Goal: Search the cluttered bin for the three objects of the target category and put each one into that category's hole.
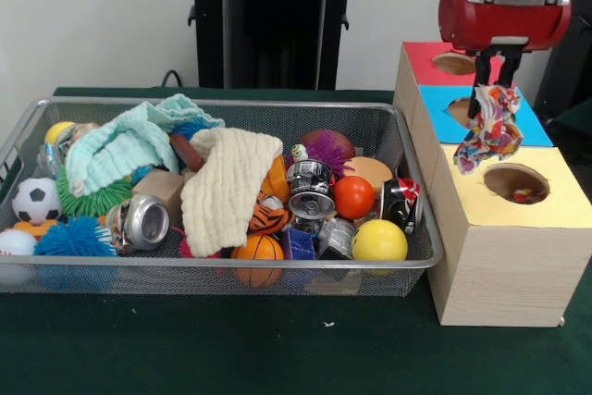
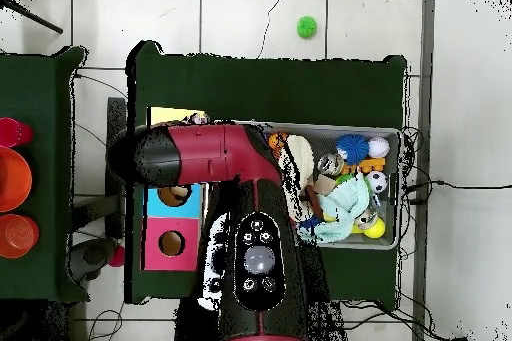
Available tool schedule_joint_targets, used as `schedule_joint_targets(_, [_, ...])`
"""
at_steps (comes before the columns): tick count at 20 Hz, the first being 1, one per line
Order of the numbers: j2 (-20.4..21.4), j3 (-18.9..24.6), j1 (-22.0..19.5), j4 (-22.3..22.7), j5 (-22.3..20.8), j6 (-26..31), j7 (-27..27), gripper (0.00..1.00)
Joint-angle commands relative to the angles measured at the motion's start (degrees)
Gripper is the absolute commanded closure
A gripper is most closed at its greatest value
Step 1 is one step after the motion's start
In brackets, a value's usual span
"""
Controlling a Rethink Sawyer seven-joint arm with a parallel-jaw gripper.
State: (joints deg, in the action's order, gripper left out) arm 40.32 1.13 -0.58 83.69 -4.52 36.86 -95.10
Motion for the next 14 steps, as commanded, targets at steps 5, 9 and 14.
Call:
schedule_joint_targets(5, [-1.6,0.2,-0.9,5.0,2.2,-3.8,-12.7,1.0])
schedule_joint_targets(9, [-1.6,1.1,-1.1,5.7,3.3,-4.4,-12.8,1.0])
schedule_joint_targets(14, [-1.3,0.9,-0.8,6.4,4.4,-5.4,-13.1,1.0])
